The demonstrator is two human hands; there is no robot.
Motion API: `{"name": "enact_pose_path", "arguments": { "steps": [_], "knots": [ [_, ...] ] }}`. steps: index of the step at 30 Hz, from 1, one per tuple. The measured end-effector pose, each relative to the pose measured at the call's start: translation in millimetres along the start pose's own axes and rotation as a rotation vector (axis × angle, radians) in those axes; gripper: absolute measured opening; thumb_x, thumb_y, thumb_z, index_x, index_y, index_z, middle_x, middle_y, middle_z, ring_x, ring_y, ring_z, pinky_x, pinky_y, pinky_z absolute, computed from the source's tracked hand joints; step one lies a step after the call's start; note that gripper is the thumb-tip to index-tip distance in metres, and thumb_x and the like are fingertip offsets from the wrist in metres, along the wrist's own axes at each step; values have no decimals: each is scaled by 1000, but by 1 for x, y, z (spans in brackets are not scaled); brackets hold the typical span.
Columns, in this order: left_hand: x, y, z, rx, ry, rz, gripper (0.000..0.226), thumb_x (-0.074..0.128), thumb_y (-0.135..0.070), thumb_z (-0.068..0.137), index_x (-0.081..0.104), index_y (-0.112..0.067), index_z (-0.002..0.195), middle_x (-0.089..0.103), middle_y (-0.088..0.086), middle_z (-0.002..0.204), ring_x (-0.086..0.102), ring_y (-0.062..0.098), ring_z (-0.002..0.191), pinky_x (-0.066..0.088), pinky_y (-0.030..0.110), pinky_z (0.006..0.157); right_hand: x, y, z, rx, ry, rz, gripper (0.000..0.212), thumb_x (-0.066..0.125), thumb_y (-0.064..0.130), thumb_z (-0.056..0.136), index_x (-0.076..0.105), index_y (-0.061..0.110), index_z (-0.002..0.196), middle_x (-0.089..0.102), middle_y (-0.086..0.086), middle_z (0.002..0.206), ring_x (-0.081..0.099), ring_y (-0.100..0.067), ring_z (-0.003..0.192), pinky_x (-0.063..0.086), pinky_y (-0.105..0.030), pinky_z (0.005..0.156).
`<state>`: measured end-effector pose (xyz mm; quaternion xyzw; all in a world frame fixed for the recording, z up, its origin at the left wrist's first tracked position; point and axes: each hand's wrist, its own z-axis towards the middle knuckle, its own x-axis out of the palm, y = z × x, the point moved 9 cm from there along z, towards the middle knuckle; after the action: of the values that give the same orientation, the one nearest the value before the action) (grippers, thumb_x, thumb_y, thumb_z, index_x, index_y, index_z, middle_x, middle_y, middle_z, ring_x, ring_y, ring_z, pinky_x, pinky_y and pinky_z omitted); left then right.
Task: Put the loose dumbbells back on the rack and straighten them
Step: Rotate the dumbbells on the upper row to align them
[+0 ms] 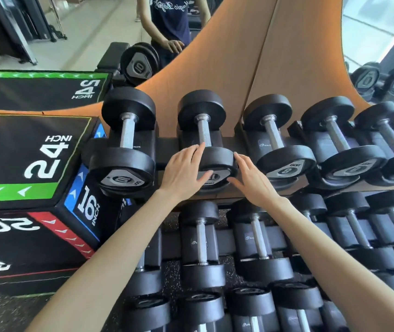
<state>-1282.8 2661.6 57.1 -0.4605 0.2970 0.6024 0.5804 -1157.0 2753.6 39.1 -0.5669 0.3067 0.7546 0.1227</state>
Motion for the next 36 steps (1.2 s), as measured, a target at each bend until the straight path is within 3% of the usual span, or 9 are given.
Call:
{"name": "enact_pose_path", "arguments": {
  "steps": [4, 7, 13, 17, 21, 25, 29, 32, 36],
  "knots": [
    [7, -1, 28, 19, -3, -105, 69, 55, -56, 85, 47, -5, 130, 58, 12, 118, 57, 28, 105, 49, 42, 82, 8, -16, 12, -10, 34, 116, 75, 63, 29, 87, 19, 14, 147, 27, -2, 150, 42, -24, 128, 39, -48, 101],
    [9, -1, 33, 85, -156, -201, 64, 56, -60, 79, 58, -6, 115, 64, 7, 105, 61, 24, 94, 52, 37, 74, 12, -27, 14, -43, 8, 277, 69, 62, 31, 87, 26, 14, 145, 35, -2, 145, 43, -18, 126, 39, -42, 104],
    [11, 8, 30, 137, -334, -268, 63, 60, -56, 81, 61, -1, 110, 65, 12, 101, 61, 25, 93, 48, 32, 83, 38, -34, 13, 161, -192, 913, 44, 42, 28, 94, 42, 11, 134, 47, -1, 131, 45, 5, 117, 34, -12, 99],
    [12, 15, 27, 139, -373, -335, 63, 60, -58, 83, 59, 0, 109, 64, 12, 98, 57, 22, 92, 45, 29, 85, 64, -31, 23, 215, -214, 1045, 53, 36, 48, 89, 40, 15, 130, 49, 3, 129, 46, -4, 120, 34, -17, 101],
    [12, 17, 25, 129, -373, -374, 63, 59, -57, 84, 60, 1, 108, 63, 12, 97, 55, 21, 90, 44, 27, 86, 59, -31, 31, 120, -258, 978, 80, 31, 74, 83, 42, 3, 119, 54, 2, 108, 52, -6, 98, 41, -21, 87],
    [18, 26, 21, 104, -367, -461, 61, 60, -55, 84, 57, 0, 110, 61, 14, 98, 56, 24, 92, 43, 29, 87, 47, -22, 38, 43, -204, 843, 82, 27, 81, 77, 40, 8, 112, 52, -8, 102, 49, -14, 90, 41, -23, 78],
    [29, 46, 11, -2, -429, -711, 56, 59, -55, 85, 51, -5, 111, 52, -5, 104, 53, 14, 93, 40, 22, 87, 23, -7, 44, -28, -84, 451, 93, 18, 85, 72, 42, 3, 110, 46, -7, 103, 45, -20, 89, 32, -31, 70],
    [44, 61, 0, -114, -516, -845, 52, 58, -45, 86, 48, -1, 111, 47, -25, 106, 48, -3, 96, 37, 18, 86, 6, 16, 50, -73, -28, 73, 90, 20, 79, 73, 44, 0, 107, 47, -13, 103, 46, -30, 94, 39, -39, 71],
    [64, 70, -15, -287, -582, -890, 53, 46, -24, 74, 46, 17, 108, 49, -5, 101, 45, -14, 97, 34, 9, 88, -8, 47, 55, -161, -75, -234, 79, 26, 72, 76, 47, 1, 100, 52, -13, 97, 49, -31, 89, 33, -36, 57]
  ]
}}
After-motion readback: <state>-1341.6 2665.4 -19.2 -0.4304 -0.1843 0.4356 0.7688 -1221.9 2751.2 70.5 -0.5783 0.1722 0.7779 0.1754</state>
